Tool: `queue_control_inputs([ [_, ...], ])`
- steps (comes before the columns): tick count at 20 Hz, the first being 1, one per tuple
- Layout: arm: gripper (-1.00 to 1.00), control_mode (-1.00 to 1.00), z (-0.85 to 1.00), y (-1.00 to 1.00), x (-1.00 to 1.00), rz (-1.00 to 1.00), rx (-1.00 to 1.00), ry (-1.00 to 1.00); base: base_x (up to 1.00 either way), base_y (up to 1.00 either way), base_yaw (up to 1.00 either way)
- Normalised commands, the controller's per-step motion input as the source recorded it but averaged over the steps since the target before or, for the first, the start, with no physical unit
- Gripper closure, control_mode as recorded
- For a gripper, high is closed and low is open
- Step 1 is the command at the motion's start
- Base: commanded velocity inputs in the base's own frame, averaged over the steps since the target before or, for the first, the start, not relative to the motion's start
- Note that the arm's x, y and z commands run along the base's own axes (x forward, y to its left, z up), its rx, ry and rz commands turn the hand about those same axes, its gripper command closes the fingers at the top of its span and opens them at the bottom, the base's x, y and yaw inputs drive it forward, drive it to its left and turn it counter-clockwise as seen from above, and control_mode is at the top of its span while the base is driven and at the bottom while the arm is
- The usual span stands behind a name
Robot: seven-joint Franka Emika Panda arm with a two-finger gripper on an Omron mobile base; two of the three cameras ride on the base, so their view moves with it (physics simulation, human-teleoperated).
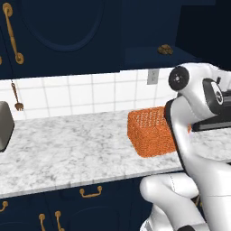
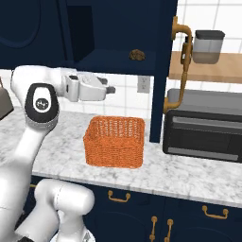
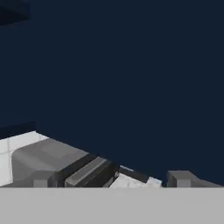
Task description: Open the cabinet, pick up the bread from the cabinet and place it in the basket. Then move the basket to the dining counter.
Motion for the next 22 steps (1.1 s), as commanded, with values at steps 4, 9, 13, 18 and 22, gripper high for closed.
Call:
queue_control_inputs([
  [4, -1.0, -1.0, 0.49, 0.41, 0.27, 0.49, 0.2, 0.21, 0.0, 0.0, 0.0],
  [9, -1.0, -1.0, 0.07, 0.0, 0.94, 0.55, 0.3, 0.08, 0.0, 0.0, 0.0],
  [13, -1.0, -1.0, 0.08, -0.02, 0.74, 0.25, 0.07, 0.1, 0.0, 0.0, 0.0],
  [18, -1.0, -1.0, -0.04, -0.02, 0.38, 0.19, 0.04, 0.04, 0.0, 0.0, 0.0],
  [22, -1.0, -1.0, -0.04, 0.03, 0.3, 0.25, 0.07, 0.0, 0.0, 0.0, 0.0],
])
